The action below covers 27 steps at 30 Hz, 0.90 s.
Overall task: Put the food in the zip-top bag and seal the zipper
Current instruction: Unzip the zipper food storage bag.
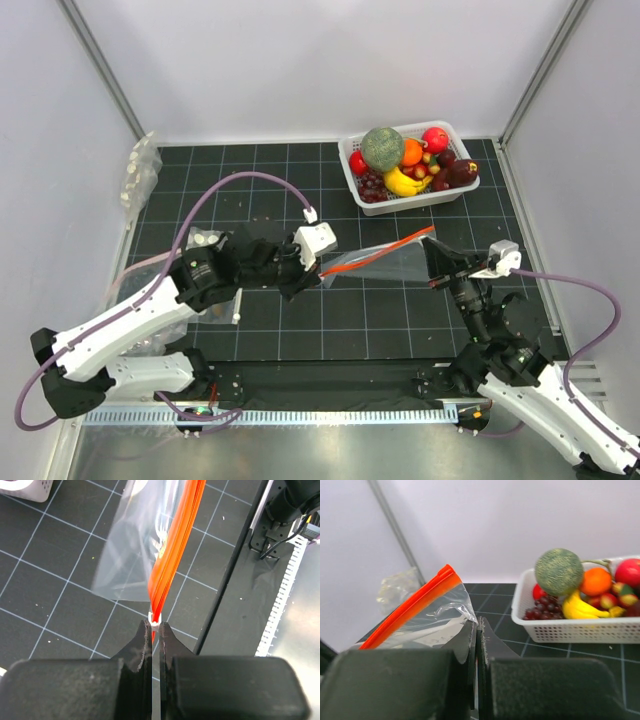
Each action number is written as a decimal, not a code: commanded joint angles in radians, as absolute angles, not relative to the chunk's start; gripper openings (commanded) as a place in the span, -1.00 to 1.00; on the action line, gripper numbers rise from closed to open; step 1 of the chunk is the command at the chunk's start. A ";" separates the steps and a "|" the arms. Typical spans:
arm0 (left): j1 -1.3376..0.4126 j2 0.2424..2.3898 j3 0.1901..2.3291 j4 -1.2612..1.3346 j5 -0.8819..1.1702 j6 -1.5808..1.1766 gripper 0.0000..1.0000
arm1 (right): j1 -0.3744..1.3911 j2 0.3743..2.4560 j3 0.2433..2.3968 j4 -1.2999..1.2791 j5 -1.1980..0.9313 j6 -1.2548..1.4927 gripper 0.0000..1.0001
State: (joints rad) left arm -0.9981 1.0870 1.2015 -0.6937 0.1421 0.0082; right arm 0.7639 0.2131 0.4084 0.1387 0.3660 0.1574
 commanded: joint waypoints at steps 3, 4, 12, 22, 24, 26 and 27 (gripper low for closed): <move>-0.982 1.095 1.198 -0.762 0.112 0.005 -1.00 | 0.755 0.166 0.402 0.161 0.667 0.146 -0.98; -0.980 1.097 1.198 -0.764 0.113 0.005 -1.00 | 0.756 0.155 0.399 0.164 0.707 0.149 -0.98; -0.976 1.111 1.204 -0.770 0.130 0.006 -0.76 | 0.756 0.144 0.376 0.224 0.511 0.120 -0.98; -0.968 1.034 1.183 -0.712 0.150 0.006 0.05 | 0.756 0.443 0.399 0.434 -0.147 0.107 -0.98; -0.965 1.028 1.174 -0.698 0.152 0.006 0.05 | 0.756 0.465 0.399 0.463 -0.228 0.109 -0.98; -0.965 1.031 1.170 -0.692 0.152 0.006 0.05 | 0.756 0.485 0.403 0.474 -0.276 0.117 -0.98; -0.965 1.034 1.169 -0.686 0.155 0.005 0.05 | 0.756 0.494 0.406 0.477 -0.302 0.120 -0.98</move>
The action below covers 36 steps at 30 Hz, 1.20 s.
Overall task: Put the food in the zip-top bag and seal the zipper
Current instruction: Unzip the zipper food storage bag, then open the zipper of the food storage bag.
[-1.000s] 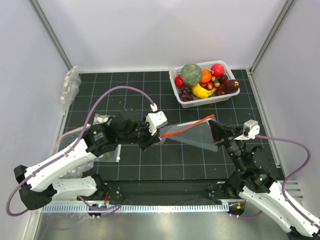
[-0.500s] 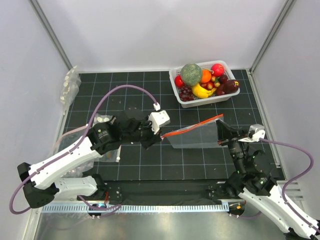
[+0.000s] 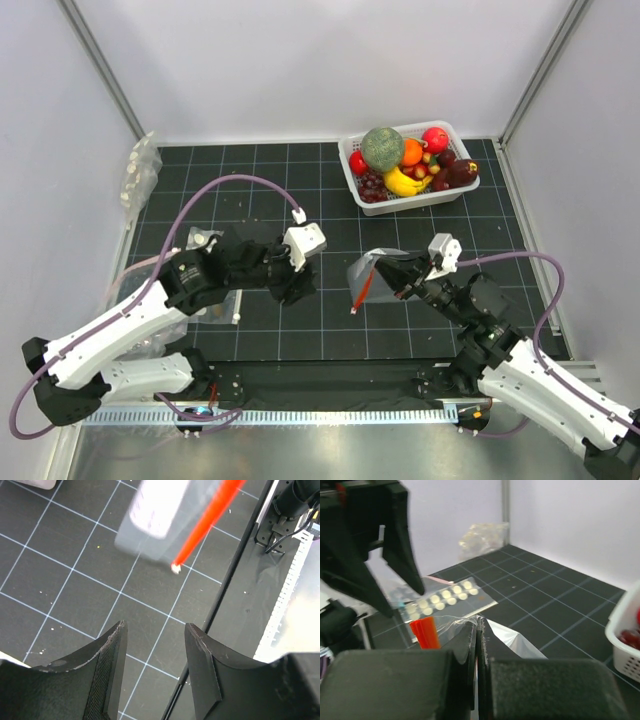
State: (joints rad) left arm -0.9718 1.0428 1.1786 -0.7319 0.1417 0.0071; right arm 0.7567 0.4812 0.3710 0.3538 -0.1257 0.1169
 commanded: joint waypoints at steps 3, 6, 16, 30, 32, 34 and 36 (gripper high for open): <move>-0.965 1.051 1.161 -0.669 0.167 0.006 0.04 | 0.756 0.531 0.419 0.488 -0.321 0.140 -0.98; -0.965 1.060 1.146 -0.603 0.167 0.005 0.03 | 0.755 0.554 0.431 0.485 -0.311 0.158 -0.98; -1.002 1.016 1.042 -0.368 0.216 0.032 0.13 | 0.756 0.543 0.457 0.394 -0.172 0.196 -0.98; -1.046 1.057 1.102 -0.199 -0.115 -0.319 0.58 | 0.756 0.506 0.491 0.247 0.066 0.222 -0.98; -1.045 1.022 0.999 -0.049 -0.112 -0.322 0.61 | 0.756 0.493 0.489 0.238 0.077 0.222 -0.98; -1.046 1.009 0.910 0.026 -0.123 -0.258 0.60 | 0.756 0.486 0.492 0.219 0.087 0.222 -0.98; -1.046 0.999 0.870 0.090 -0.086 -0.194 0.58 | 0.756 0.489 0.508 0.200 0.107 0.222 -0.98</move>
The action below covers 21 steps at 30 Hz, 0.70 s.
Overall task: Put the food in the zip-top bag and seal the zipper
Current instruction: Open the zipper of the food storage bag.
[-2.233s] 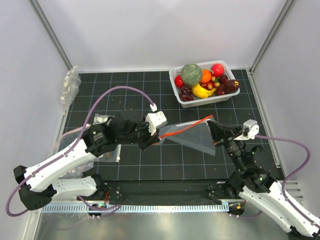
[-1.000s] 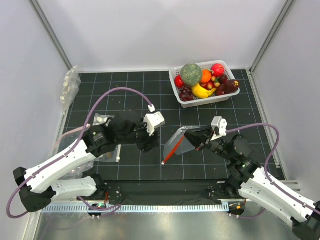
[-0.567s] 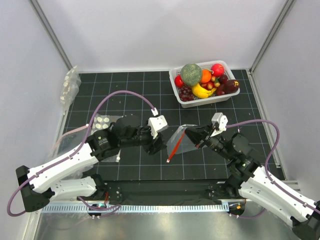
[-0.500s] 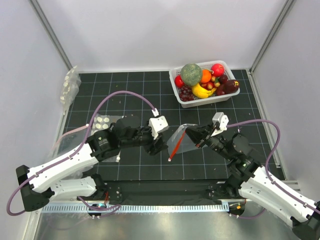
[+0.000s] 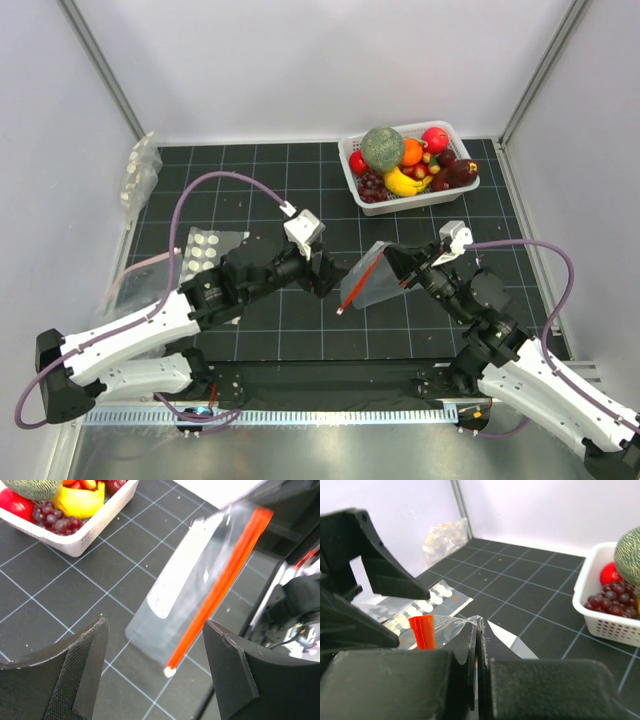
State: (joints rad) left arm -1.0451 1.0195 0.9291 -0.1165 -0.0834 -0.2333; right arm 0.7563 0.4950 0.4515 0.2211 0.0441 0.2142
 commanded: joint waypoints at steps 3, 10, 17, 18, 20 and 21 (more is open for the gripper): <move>-1.046 0.962 0.781 0.139 -0.006 -0.071 0.62 | 0.756 0.503 0.532 0.153 0.126 0.227 -0.98; -1.052 0.877 0.640 0.262 0.057 0.025 0.57 | 0.756 0.545 0.540 0.147 0.110 0.239 -0.98; -1.080 0.965 0.649 0.305 0.081 0.063 0.52 | 0.756 0.569 0.558 0.130 0.106 0.253 -0.98; -1.094 0.980 0.655 0.305 0.074 0.069 0.52 | 0.755 0.569 0.558 0.130 0.106 0.256 -0.98; -1.107 1.021 0.673 0.305 0.051 0.092 0.50 | 0.758 0.569 0.557 0.130 0.103 0.256 -0.98; -1.115 1.032 0.678 0.305 0.042 0.100 0.49 | 0.756 0.569 0.557 0.130 0.101 0.256 -0.98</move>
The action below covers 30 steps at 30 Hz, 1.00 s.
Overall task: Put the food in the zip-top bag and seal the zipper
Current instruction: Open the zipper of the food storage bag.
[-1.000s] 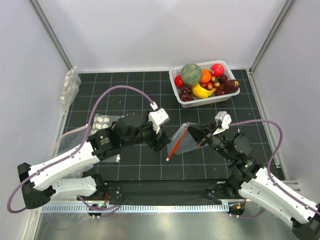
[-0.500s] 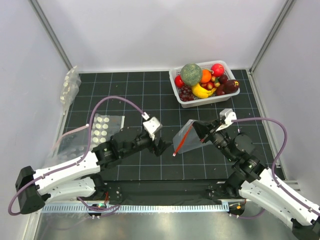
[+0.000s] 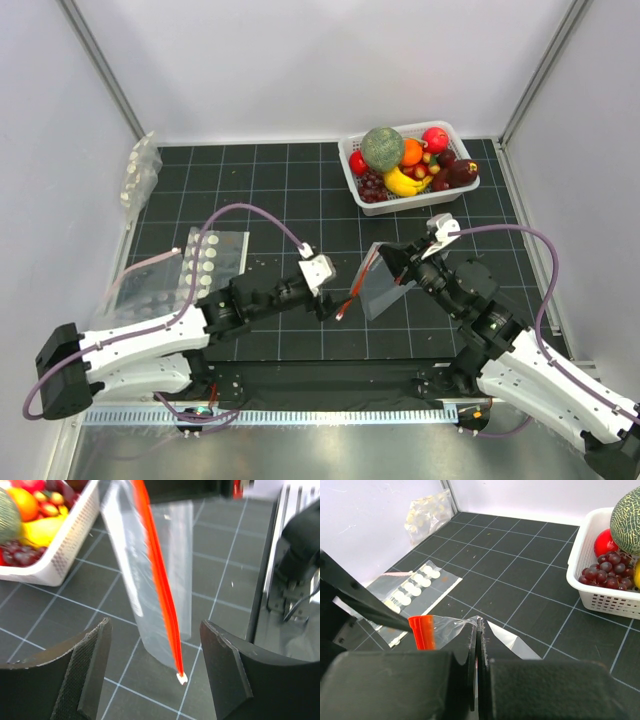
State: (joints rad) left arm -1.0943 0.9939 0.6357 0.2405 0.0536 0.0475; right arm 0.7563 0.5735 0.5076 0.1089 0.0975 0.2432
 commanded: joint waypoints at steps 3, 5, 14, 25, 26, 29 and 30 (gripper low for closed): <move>-1.118 1.074 0.696 0.307 0.018 0.113 0.43 | 0.756 0.568 0.557 0.132 0.091 0.258 -0.98; -1.120 1.091 0.706 0.317 0.023 0.112 0.40 | 0.756 0.569 0.555 0.135 0.086 0.259 -0.98; -1.120 1.158 0.732 0.345 0.020 0.117 0.27 | 0.756 0.577 0.557 0.140 0.071 0.264 -0.98; -1.120 1.172 0.735 0.350 -0.058 0.117 -0.20 | 0.756 0.566 0.555 0.144 0.049 0.264 -0.98; -1.120 1.170 0.735 0.350 -0.058 0.118 -0.20 | 0.756 0.566 0.554 0.144 0.051 0.264 -0.98; -1.120 1.161 0.732 0.350 -0.046 0.115 -0.18 | 0.756 0.565 0.554 0.144 0.049 0.262 -0.98; -1.120 1.158 0.730 0.351 -0.046 0.114 -0.17 | 0.756 0.563 0.554 0.143 0.049 0.262 -0.98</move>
